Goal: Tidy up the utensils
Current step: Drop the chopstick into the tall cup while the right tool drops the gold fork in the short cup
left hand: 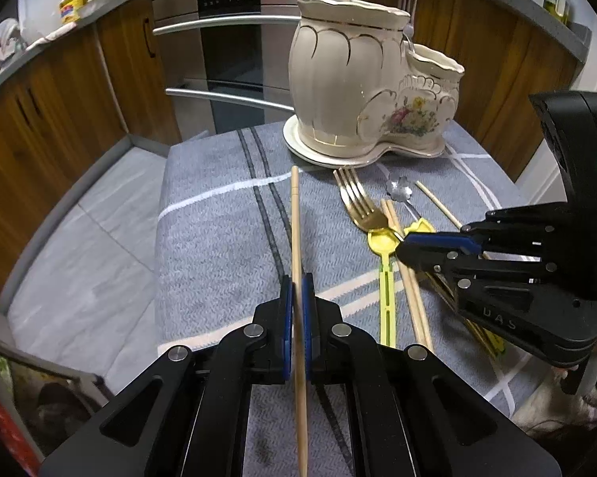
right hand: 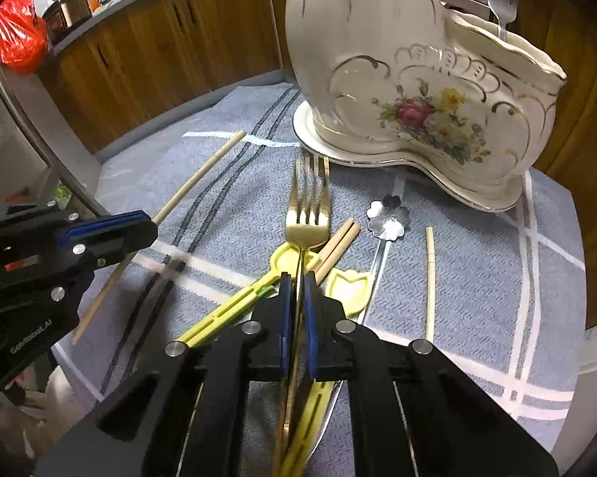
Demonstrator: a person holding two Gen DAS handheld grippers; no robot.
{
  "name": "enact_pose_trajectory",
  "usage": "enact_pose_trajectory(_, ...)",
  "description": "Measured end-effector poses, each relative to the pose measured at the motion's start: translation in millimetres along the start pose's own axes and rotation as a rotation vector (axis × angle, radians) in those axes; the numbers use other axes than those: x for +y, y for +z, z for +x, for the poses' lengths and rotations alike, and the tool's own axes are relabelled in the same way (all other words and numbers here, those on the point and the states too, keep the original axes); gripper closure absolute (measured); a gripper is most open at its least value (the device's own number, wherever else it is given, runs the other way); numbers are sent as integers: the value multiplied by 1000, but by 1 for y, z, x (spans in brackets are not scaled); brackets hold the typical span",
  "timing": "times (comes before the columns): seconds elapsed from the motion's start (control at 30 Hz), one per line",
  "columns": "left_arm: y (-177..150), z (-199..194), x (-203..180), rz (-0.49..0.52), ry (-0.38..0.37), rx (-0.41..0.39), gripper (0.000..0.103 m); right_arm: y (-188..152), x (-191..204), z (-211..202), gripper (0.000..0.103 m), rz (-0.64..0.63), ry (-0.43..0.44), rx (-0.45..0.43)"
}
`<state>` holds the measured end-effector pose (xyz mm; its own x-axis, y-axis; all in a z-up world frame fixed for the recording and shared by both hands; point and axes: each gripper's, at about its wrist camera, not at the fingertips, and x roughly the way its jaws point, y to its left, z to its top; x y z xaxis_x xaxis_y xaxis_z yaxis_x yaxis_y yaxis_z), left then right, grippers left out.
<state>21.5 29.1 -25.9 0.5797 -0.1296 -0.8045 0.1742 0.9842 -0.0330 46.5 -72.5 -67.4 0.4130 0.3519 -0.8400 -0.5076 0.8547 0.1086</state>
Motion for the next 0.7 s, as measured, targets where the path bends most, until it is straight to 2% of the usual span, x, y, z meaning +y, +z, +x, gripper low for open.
enact_pose_trajectory(0.23, 4, -10, 1, -12, -8, -48, 98, -13, -3, -29, 97, 0, 14, -97)
enact_pose_trajectory(0.5, 17, -29, -7, -7, -21, -129, 98, -26, -19, -86, 97, 5, 43, -283)
enact_pose_trajectory(0.7, 28, -46, -17, 8, -49, -206, 98, -28, -26, -113, 97, -9, 31, -412)
